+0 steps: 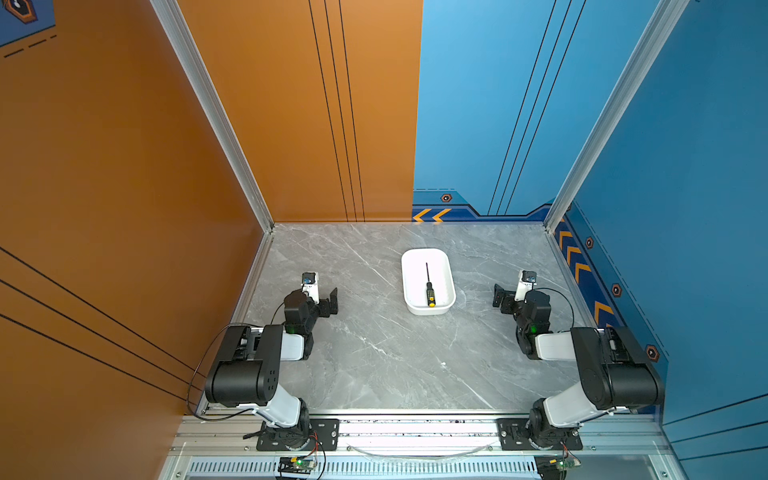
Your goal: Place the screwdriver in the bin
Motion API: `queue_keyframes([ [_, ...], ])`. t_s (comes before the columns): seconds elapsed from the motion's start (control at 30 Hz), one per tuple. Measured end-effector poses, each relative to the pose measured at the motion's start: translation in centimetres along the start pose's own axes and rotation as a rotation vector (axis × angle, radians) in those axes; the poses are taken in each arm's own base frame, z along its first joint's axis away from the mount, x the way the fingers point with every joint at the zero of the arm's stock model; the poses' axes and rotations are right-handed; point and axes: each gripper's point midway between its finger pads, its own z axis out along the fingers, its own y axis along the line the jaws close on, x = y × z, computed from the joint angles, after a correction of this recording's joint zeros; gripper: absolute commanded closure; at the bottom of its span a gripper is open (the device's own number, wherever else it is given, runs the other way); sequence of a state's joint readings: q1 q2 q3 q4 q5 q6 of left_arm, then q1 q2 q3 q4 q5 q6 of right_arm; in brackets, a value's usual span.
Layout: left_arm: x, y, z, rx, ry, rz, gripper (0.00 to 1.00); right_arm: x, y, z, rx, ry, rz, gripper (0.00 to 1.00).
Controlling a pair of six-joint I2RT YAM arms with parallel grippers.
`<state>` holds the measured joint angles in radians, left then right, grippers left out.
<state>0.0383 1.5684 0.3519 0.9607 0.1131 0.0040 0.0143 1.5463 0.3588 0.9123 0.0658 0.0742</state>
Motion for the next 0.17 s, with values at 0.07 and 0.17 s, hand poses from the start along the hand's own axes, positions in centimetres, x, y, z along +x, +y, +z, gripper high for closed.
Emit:
queue_keyframes([
  [0.07,0.01,0.0,0.0,0.0,0.0,0.0,0.02,0.01,-0.02,0.0,0.001,0.0,0.0,0.0],
  [0.17,0.0,0.0,0.0,0.0,0.0,0.0,0.02,0.01,-0.03,0.0,0.002,0.0,0.0,0.0],
])
